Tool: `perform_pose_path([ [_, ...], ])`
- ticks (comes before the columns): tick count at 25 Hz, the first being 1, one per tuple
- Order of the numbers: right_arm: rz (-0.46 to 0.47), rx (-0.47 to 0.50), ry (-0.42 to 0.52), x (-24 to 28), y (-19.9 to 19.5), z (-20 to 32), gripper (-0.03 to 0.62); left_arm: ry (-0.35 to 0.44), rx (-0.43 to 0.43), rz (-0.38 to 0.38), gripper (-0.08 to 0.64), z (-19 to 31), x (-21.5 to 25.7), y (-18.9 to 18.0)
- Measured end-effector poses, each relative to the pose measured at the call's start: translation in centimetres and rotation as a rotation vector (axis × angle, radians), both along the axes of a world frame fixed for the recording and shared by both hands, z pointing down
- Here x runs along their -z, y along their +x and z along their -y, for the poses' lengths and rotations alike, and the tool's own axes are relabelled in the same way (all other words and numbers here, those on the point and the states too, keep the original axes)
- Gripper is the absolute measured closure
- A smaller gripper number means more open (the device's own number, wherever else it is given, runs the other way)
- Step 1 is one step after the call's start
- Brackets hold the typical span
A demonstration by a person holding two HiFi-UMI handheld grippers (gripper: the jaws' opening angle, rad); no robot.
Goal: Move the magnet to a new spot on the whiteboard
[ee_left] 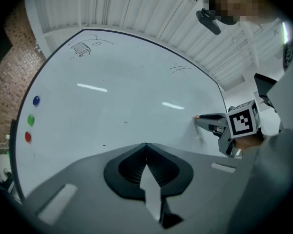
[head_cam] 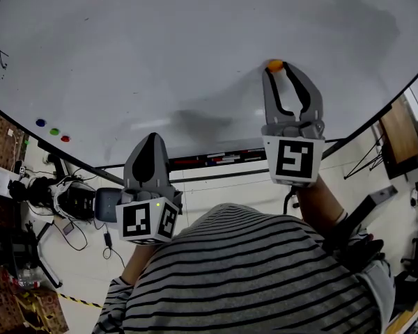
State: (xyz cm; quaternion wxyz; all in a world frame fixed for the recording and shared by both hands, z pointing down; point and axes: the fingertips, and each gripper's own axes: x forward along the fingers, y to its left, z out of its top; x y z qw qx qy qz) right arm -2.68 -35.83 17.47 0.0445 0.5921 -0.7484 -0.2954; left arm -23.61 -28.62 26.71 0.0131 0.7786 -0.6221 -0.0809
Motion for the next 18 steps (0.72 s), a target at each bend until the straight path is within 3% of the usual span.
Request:
perform_pose_path([
  [6,0.078,0.045,-0.014,-0.2,0.9,-3.5,0.469,0.031,-0.013,0.033,0.545,-1.4,0.4,1.4],
  [12,0.173,0.096,-0.104,-1.9,3.5,-8.4,0.469,0.061,-0.033,0.065,0.545,-4.6,1.1,4.8],
  [18,0.211,0.149,-0.187,-4.7,5.8,-14.5,0.469,0.077,-0.031,0.076,0.545,-9.1,0.8,8.2],
])
